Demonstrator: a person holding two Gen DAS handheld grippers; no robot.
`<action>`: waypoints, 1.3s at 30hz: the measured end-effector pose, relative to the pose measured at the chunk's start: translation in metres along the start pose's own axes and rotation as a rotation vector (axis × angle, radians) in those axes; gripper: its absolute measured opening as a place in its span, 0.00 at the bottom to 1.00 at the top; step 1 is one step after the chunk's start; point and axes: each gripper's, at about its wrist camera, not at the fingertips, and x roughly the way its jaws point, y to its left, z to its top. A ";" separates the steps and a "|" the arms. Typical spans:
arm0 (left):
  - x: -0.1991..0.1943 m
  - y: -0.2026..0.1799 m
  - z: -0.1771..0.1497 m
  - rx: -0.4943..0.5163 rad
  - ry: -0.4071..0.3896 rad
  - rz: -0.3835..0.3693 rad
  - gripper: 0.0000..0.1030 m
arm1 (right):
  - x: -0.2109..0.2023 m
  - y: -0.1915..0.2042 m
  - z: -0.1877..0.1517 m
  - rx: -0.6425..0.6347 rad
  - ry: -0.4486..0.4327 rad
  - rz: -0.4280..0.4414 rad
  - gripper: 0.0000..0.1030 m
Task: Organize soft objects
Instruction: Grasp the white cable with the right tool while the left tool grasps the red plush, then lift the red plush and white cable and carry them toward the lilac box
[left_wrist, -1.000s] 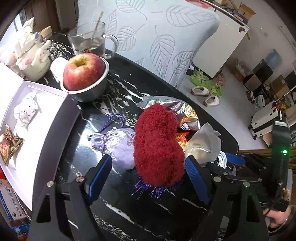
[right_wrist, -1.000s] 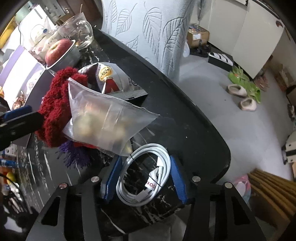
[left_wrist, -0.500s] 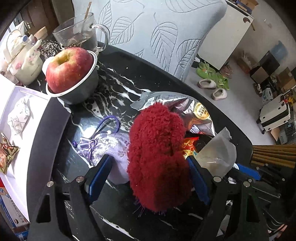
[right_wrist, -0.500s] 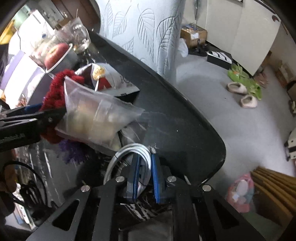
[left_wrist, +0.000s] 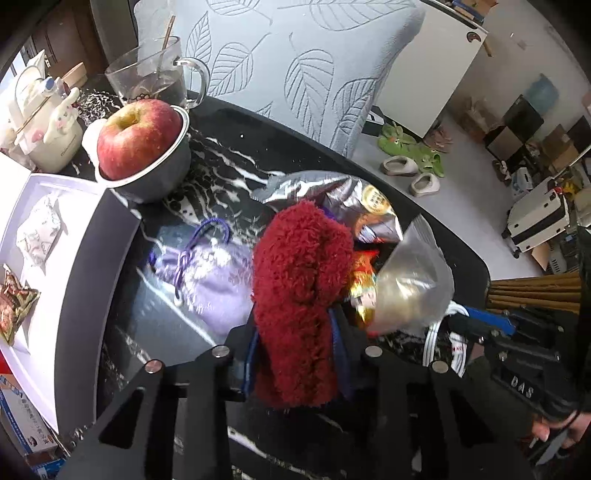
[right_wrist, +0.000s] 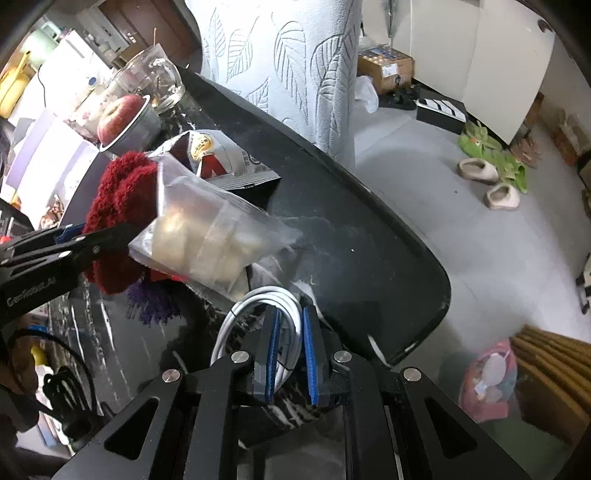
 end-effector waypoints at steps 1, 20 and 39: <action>-0.003 0.001 -0.003 -0.003 0.006 -0.006 0.32 | -0.001 -0.001 -0.001 0.010 0.002 0.006 0.13; -0.039 -0.002 -0.071 -0.053 0.026 -0.041 0.31 | -0.026 0.019 -0.029 -0.061 -0.007 -0.001 0.13; -0.082 0.039 -0.182 -0.292 0.049 0.045 0.31 | -0.010 0.130 -0.100 -0.442 0.137 0.159 0.13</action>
